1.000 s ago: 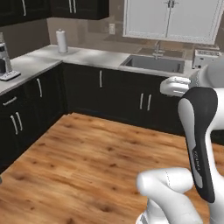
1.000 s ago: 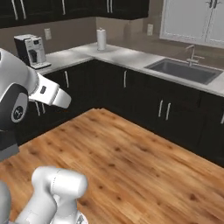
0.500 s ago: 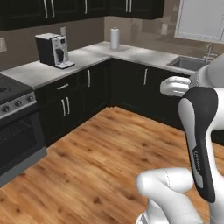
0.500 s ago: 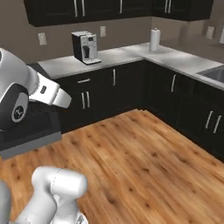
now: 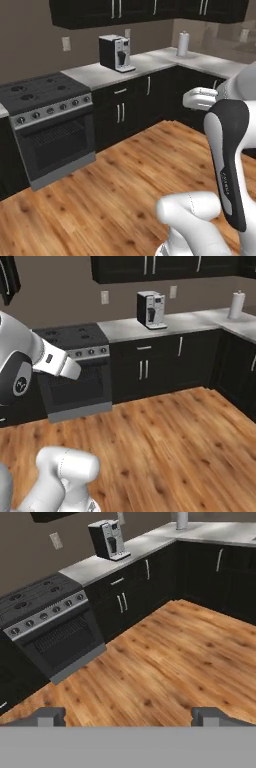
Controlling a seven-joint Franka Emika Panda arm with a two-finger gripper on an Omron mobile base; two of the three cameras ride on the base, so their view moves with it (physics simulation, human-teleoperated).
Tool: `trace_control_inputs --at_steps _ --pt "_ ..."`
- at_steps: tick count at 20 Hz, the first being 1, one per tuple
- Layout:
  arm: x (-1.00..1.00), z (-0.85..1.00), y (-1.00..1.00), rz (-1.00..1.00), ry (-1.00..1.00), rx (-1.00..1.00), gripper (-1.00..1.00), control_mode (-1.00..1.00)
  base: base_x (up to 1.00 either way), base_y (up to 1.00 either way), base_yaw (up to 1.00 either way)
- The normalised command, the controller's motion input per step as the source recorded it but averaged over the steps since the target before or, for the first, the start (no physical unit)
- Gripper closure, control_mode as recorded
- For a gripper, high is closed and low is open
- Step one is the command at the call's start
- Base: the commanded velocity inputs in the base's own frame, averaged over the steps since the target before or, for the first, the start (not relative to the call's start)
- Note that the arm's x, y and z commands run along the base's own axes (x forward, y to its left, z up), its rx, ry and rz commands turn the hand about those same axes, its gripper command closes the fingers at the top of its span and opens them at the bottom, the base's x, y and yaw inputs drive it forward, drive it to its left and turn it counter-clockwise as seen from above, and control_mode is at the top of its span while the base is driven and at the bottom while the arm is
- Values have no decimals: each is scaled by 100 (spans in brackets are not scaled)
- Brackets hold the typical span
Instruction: Move the bowls from the cabinet to the plates on the dining table.
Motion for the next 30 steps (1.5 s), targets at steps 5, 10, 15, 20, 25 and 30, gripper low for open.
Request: trace_control_inputs --at_steps 5,10,15,20,25,30 --pt "0 0 0 0 0 0 -100 100 15 56 27" --pt "0 0 0 0 0 0 -100 100 48 56 17" --pt "0 0 0 0 0 0 -100 100 47 62 15" --pt "0 0 0 0 0 0 -100 100 27 73 17" --pt "0 0 0 0 0 0 -100 100 14 77 19" --pt "0 0 0 0 0 0 -100 100 17 72 21"
